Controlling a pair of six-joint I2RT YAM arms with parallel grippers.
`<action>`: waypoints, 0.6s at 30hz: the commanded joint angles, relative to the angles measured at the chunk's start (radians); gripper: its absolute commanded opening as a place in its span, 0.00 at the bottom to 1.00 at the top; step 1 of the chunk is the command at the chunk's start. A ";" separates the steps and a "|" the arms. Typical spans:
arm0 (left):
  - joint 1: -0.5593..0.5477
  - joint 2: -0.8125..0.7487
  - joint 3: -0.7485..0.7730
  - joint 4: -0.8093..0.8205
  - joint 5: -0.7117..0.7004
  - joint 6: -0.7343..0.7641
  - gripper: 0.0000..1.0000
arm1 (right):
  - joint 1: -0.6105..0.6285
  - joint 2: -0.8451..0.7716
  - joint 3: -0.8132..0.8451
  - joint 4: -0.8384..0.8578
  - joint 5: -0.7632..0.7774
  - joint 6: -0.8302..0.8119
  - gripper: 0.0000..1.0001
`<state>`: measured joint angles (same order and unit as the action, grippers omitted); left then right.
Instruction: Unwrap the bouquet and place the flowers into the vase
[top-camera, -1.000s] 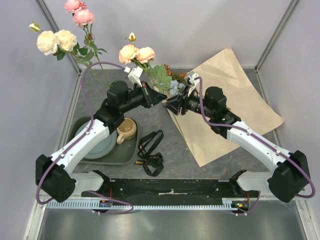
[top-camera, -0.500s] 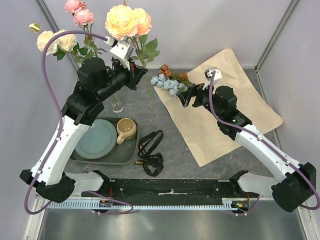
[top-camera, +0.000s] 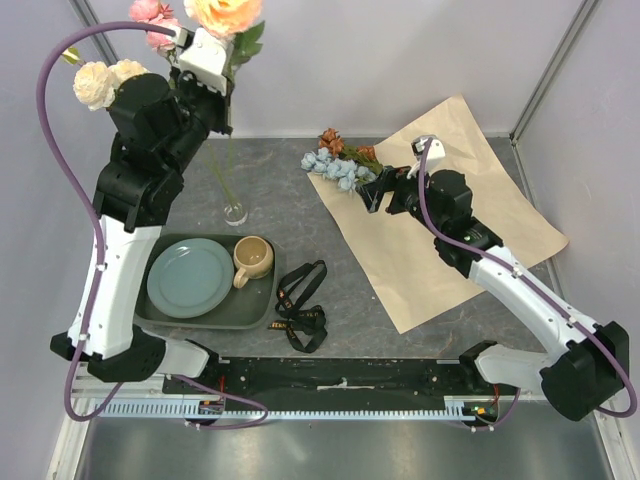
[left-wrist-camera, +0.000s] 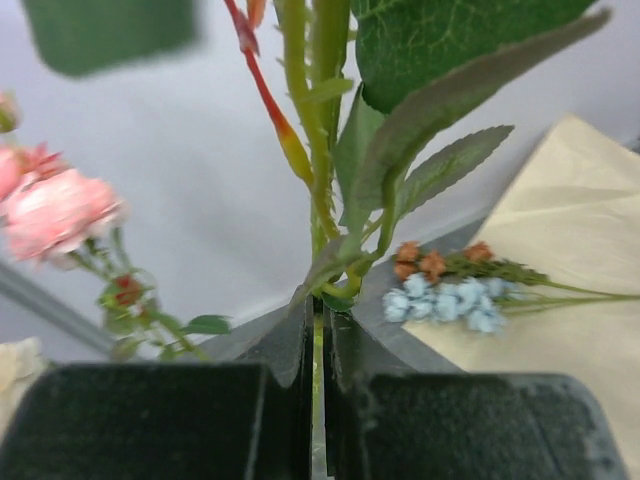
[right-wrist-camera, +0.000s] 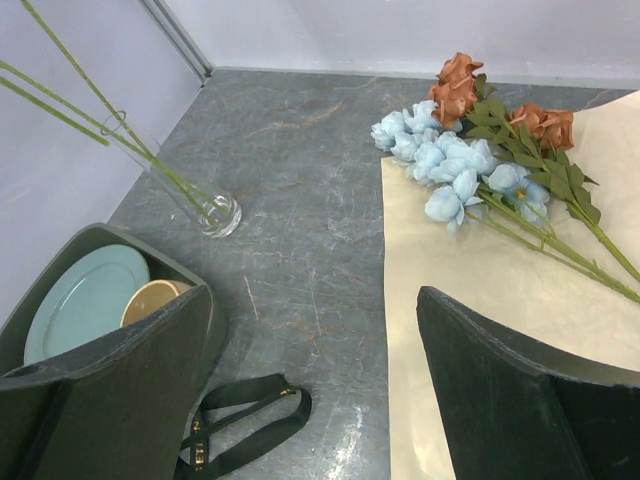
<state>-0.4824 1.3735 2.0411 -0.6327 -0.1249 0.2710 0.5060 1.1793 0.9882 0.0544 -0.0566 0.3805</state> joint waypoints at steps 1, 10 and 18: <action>0.096 0.027 0.086 -0.021 -0.003 0.030 0.02 | -0.007 0.013 0.006 0.012 -0.022 0.018 0.91; 0.171 0.035 0.107 -0.002 0.071 0.002 0.02 | -0.017 0.034 0.004 0.012 -0.035 0.028 0.91; 0.194 0.055 0.106 0.016 0.084 -0.041 0.02 | -0.023 0.042 0.001 0.013 -0.042 0.031 0.91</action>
<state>-0.3027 1.4174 2.1143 -0.6567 -0.0669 0.2668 0.4904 1.2228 0.9882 0.0429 -0.0837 0.3977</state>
